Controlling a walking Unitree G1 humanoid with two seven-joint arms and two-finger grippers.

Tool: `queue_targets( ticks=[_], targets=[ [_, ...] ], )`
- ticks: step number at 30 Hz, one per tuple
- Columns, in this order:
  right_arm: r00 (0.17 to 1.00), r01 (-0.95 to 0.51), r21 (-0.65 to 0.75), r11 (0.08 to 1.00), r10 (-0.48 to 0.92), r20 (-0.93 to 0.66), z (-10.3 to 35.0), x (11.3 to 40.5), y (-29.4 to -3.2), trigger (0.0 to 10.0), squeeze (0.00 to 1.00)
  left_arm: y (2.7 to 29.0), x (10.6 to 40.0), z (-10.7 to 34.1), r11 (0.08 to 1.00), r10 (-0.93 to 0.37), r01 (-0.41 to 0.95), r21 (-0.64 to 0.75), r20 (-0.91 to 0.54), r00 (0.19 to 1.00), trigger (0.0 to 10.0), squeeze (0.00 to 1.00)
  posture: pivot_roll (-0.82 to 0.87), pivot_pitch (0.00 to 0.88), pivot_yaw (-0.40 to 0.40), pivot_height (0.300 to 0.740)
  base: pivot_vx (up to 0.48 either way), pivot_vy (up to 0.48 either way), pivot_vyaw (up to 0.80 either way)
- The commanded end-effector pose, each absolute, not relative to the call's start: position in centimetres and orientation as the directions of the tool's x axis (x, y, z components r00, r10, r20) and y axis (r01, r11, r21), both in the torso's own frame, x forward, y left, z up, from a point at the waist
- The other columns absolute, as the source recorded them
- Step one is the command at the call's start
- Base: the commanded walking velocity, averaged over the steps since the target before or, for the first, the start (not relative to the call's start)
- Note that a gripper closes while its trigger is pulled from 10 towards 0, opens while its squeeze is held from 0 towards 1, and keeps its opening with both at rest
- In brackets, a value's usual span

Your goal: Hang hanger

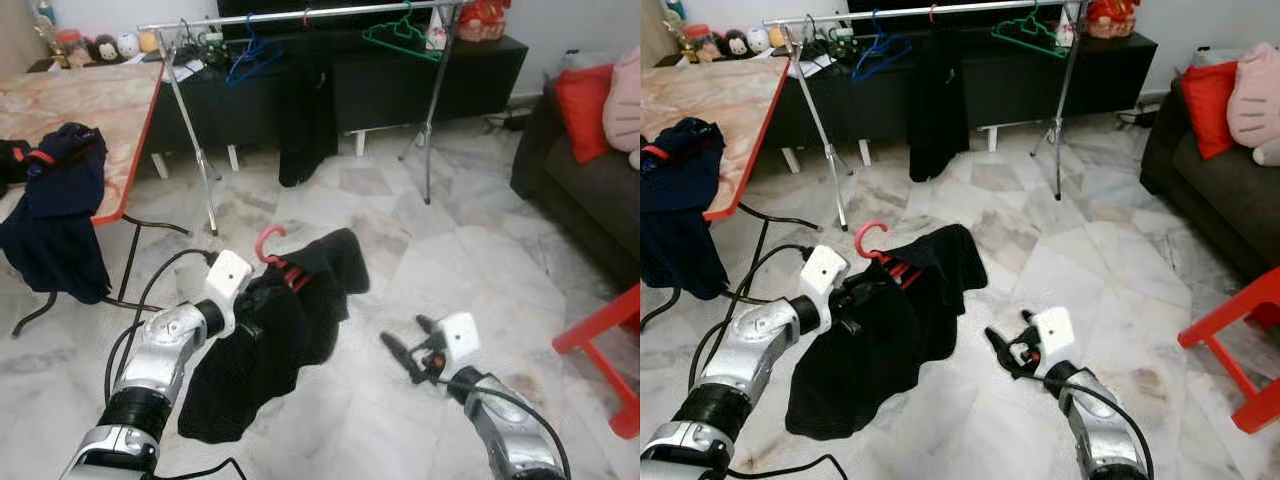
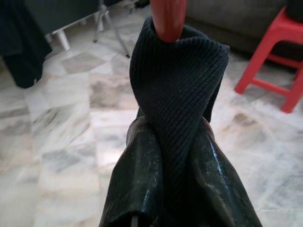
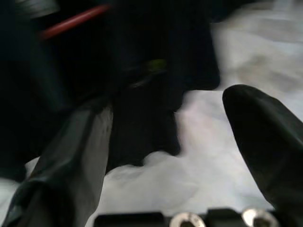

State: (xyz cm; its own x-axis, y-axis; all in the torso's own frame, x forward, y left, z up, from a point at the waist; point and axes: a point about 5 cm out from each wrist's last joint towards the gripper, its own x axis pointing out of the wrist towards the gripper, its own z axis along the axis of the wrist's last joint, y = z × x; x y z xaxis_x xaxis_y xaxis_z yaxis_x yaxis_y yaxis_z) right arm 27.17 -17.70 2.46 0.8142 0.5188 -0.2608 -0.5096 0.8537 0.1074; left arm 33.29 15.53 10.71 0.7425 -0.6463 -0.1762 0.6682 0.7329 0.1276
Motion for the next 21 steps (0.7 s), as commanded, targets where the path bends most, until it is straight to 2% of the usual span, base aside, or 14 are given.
queue_targets(
  ticks=[1, 5, 9, 11, 15, 21],
  targets=[
    [0.784, -0.554, 0.118, 0.824, 0.564, -0.259, 2.6, 26.9, -17.5, 10.0, 0.0, 14.7, 33.9, 12.8, 0.71, -0.678, 0.686, 0.158, -0.108, 0.727, 10.0, 0.0, -0.09, 0.0, 0.007, 0.74, 0.0, 0.0, 0.0],
    [0.746, -0.606, 0.106, 0.788, 0.61, -0.265, 2.7, 26.6, -17.6, 10.0, 0.0, 13.8, 33.5, 14.6, 0.648, -0.743, 0.747, 0.148, -0.091, 0.663, 10.0, 0.0, -0.08, 0.0, -0.002, 0.74, 0.0, 0.0, 0.0],
    [0.744, -0.611, 0.1, 0.785, 0.613, -0.267, 2.9, 26.5, -17.6, 10.0, 0.0, 13.6, 33.3, 15.3, 0.627, -0.764, 0.767, 0.138, -0.083, 0.64, 10.0, 0.0, -0.08, 0.0, -0.002, 0.74, 0.0, 0.0, 0.0],
    [0.782, -0.574, 0.041, 0.818, 0.562, -0.27, 3.4, 27.1, -18.0, 10.0, 0.0, 12.9, 32.4, 16.4, 0.547, -0.826, 0.829, 0.119, -0.085, 0.557, 10.0, 0.0, -0.08, 0.0, -0.007, 0.74, 0.0, 0.0, 0.0],
    [0.815, -0.531, 0.011, 0.847, 0.515, -0.265, 3.8, 27.7, -18.5, 10.0, 0.0, 12.6, 31.7, 16.4, 0.505, -0.851, 0.857, 0.107, -0.107, 0.515, 10.0, 0.0, -0.08, 0.0, -0.008, 0.74, 0.0, 0.0, 0.0],
    [0.812, -0.551, 0.017, 0.835, 0.54, -0.221, 4.6, 28.3, -18.5, 10.0, 0.0, 12.5, 30.6, 15.7, 0.449, -0.876, 0.891, 0.065, -0.167, 0.453, 10.0, 0.0, -0.08, 0.0, -0.007, 0.74, 0.0, 0.0, 0.0]
  ],
)
